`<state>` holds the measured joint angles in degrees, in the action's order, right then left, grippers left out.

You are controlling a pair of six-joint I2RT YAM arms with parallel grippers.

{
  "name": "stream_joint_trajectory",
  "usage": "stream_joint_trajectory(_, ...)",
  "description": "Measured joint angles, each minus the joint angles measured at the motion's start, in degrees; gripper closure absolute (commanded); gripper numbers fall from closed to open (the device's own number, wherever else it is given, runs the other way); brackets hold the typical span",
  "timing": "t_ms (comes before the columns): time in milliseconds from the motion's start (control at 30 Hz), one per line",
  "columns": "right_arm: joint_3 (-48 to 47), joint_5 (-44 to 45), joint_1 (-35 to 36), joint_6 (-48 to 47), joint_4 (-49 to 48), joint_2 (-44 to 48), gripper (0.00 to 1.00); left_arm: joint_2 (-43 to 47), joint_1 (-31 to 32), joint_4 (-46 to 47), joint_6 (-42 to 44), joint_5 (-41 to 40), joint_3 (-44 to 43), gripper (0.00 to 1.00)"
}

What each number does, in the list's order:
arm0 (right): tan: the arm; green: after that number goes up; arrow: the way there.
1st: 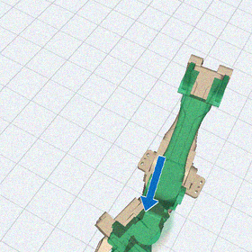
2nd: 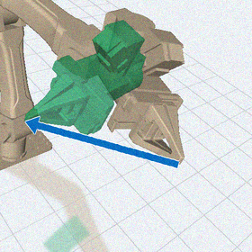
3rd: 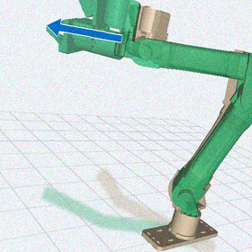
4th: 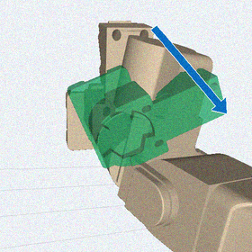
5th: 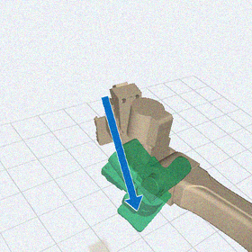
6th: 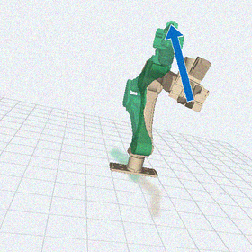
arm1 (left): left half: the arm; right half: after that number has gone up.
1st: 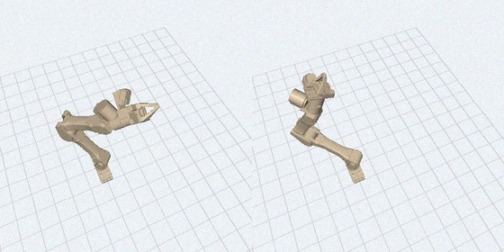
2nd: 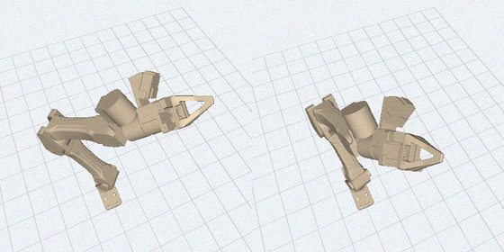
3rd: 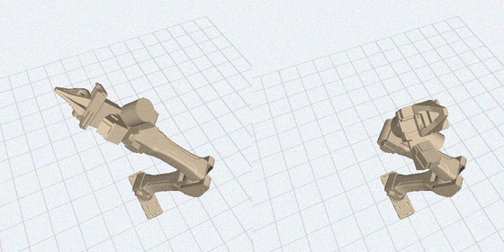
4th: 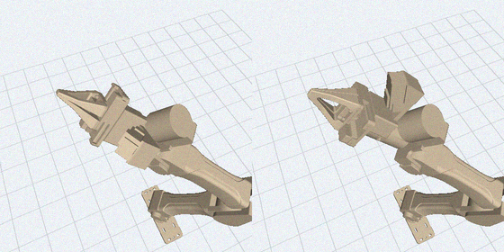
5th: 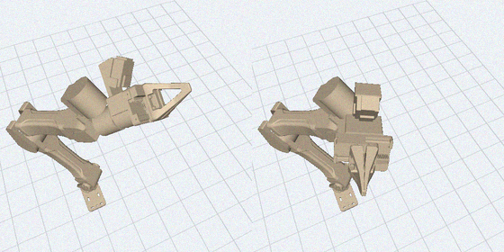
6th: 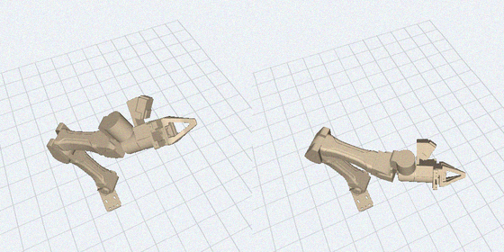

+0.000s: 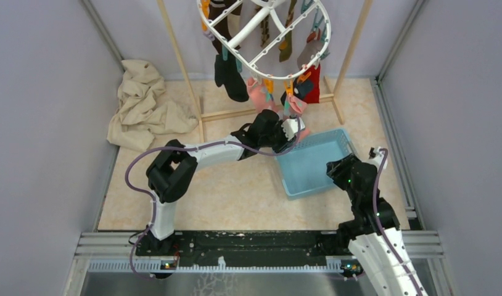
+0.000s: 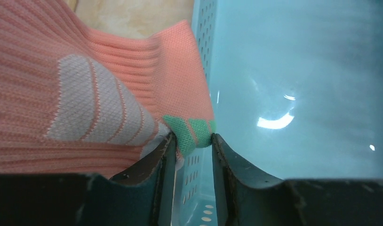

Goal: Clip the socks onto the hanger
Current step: Adjust the bin at the center of the board, then reset both arms

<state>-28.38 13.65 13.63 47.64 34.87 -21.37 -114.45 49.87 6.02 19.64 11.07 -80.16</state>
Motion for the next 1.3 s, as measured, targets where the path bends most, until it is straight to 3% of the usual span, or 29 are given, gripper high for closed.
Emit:
stream_joint_trajectory(267,1.4,-1.4,0.0,0.0,-1.3,-1.4,0.52,0.4,0.5,1.5,-6.3,6.1,1.0,0.51)
stream_joint_trajectory(367,1.4,-1.5,0.0,0.0,-1.8,-1.4,0.52,1.1,1.7,2.4,-9.8,6.1,2.1,0.42)
stream_joint_trajectory(467,1.4,-1.6,0.0,0.0,-2.4,-1.4,0.52,1.9,3.2,2.8,-13.1,5.2,2.9,0.04)
stream_joint_trajectory(500,1.4,-1.6,0.0,0.0,-2.5,-1.4,0.52,2.5,3.6,2.9,-13.7,4.9,3.4,0.02)
stream_joint_trajectory(1100,1.4,-2.0,0.0,-1.8,-2.6,-1.4,0.52,32.0,1.8,1.8,-29.1,-15.6,23.3,0.01)
stream_joint_trajectory(1300,1.4,-2.7,0.0,-3.1,-2.8,-1.4,0.51,39.6,1.2,-0.4,-31.8,-21.9,25.0,0.01)
